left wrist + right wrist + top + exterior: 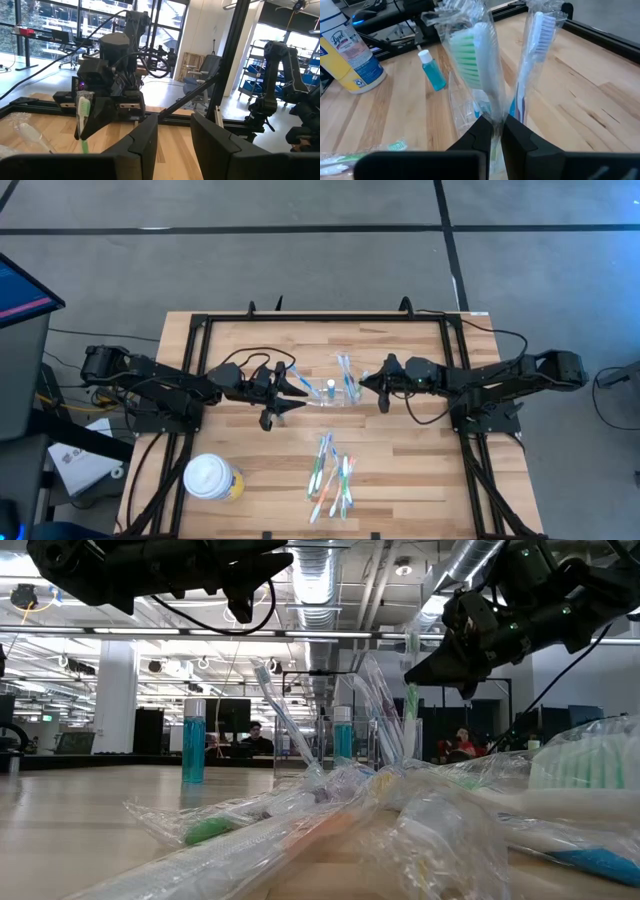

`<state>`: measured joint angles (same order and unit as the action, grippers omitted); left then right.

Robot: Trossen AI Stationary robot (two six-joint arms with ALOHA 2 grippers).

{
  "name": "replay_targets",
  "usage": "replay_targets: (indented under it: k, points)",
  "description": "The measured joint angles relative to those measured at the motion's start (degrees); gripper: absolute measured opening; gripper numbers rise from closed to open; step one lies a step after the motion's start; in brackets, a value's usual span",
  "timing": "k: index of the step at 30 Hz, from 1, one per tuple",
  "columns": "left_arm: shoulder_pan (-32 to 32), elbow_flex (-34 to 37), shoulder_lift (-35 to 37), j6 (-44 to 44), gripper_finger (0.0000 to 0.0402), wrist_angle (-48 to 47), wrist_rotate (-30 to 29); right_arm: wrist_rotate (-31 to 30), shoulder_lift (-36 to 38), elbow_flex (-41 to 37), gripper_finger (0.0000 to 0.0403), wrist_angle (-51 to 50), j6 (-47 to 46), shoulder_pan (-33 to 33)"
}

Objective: Pick & Place toothbrushing station
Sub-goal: Put the green toothbrush into the transparent organizer

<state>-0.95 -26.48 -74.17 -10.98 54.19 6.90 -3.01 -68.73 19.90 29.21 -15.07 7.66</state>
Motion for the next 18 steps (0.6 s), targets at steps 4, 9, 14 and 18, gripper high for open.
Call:
replay_targets:
  k: [4,9,14,18]
  points:
    - [0.0,0.0,0.0,0.0,0.0111,0.0,0.0,0.0,0.0,0.0,0.0023,0.0,0.0,0.0]
    - [0.0,0.0,0.0,0.0,0.0111,0.0,0.0,0.0,0.0,0.0,0.0023,0.0,0.0,0.0]
    - [0.0,0.0,0.0,0.0,0.0111,0.0,0.0,0.0,-0.4,0.0,0.0024,0.2,0.0,0.0]
    - [0.0,0.0,0.0,0.0,0.0111,0.0,0.0,-0.2,-4.0,0.1,0.0024,2.9,0.0,0.0]
